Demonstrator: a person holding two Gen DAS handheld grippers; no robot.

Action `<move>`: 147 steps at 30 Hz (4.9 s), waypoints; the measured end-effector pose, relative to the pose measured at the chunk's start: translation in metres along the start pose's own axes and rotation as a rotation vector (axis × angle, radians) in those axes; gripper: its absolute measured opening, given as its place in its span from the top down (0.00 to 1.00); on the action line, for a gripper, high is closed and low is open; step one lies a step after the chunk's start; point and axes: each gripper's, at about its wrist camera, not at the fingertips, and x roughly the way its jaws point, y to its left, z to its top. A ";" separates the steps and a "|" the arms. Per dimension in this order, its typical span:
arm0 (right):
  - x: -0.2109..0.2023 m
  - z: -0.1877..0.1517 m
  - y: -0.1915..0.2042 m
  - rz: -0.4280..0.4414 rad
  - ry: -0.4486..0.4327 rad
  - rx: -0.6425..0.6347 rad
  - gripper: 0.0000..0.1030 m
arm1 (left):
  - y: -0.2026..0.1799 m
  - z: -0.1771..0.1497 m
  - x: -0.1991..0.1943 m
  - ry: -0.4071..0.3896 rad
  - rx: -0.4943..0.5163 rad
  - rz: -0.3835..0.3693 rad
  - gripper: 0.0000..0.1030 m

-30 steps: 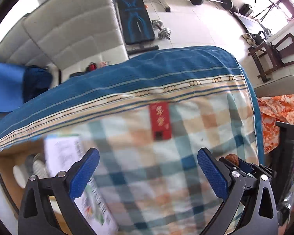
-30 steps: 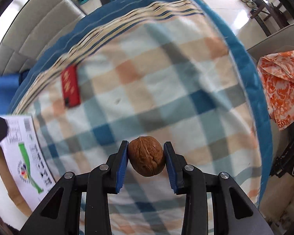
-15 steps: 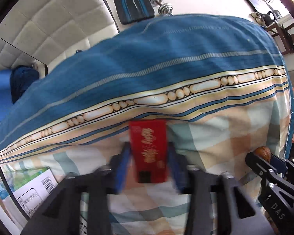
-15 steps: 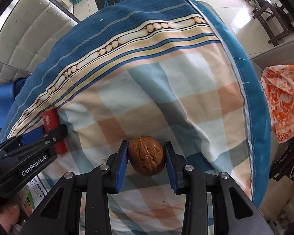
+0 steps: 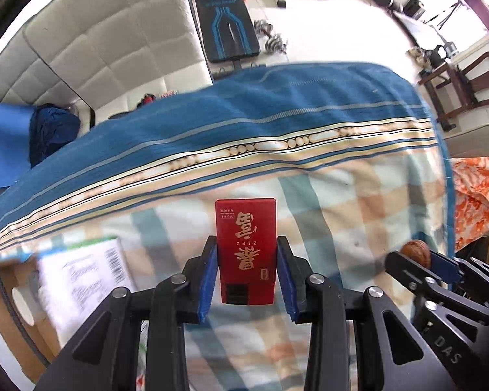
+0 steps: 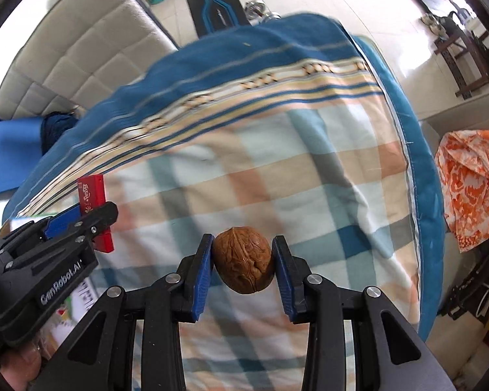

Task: Organize rigid objects

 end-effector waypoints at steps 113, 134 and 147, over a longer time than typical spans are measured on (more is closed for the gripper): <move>-0.111 -0.277 0.258 0.027 -0.129 -0.331 0.02 | 0.248 -0.301 -0.235 -0.255 -0.292 0.112 0.00; -0.275 -0.349 0.233 0.045 -0.407 -0.331 0.02 | 0.208 -0.359 -0.361 -0.481 -0.270 0.145 0.00; -0.291 -0.354 0.229 0.030 -0.447 -0.319 0.02 | 0.208 -0.367 -0.365 -0.489 -0.281 0.152 0.00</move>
